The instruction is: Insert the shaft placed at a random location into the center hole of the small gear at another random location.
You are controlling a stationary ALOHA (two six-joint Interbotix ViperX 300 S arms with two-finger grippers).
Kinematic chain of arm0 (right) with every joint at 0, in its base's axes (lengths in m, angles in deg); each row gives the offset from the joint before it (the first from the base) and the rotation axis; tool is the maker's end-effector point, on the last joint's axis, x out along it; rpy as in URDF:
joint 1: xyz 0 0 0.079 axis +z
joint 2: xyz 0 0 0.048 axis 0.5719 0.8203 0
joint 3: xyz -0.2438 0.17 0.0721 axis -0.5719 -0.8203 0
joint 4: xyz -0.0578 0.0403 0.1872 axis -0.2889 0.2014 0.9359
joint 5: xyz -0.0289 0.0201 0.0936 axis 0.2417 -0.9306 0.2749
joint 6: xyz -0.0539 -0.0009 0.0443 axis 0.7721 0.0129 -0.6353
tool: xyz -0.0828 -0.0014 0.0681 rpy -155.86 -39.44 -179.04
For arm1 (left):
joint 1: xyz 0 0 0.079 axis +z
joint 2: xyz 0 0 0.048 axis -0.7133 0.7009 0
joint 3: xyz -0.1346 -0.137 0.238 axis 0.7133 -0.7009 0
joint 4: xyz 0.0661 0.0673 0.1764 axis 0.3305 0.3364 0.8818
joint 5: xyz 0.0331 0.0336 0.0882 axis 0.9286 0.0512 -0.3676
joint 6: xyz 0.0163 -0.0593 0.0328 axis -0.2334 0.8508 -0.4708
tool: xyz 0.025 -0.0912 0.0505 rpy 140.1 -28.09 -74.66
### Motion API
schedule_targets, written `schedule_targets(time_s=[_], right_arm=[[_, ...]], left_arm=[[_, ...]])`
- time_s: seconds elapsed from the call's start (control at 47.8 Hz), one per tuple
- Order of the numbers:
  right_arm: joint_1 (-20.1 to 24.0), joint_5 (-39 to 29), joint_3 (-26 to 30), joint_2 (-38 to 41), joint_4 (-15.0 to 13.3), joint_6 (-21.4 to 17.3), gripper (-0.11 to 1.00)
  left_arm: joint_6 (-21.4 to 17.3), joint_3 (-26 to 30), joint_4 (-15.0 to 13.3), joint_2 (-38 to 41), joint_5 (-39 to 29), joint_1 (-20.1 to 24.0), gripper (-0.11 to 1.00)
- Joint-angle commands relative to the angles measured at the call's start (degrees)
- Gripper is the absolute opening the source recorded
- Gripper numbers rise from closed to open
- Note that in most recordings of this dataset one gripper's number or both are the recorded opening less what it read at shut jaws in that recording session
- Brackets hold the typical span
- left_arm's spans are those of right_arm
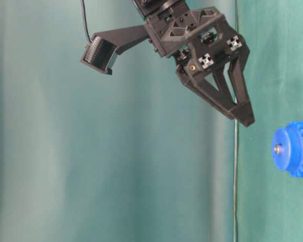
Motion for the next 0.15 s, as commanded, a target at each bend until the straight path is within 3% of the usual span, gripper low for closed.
schedule_targets(time_s=[0.0, 0.126], right_arm=[[0.09, 0.09, 0.53, -1.58, 0.18, 0.00, 0.80], [0.09, 0.09, 0.53, -1.58, 0.18, 0.00, 0.80]], left_arm=[[0.09, 1.41, 0.18, 0.35, 0.26, 0.09, 0.00], [0.09, 1.41, 0.18, 0.44, 0.26, 0.09, 0.00]])
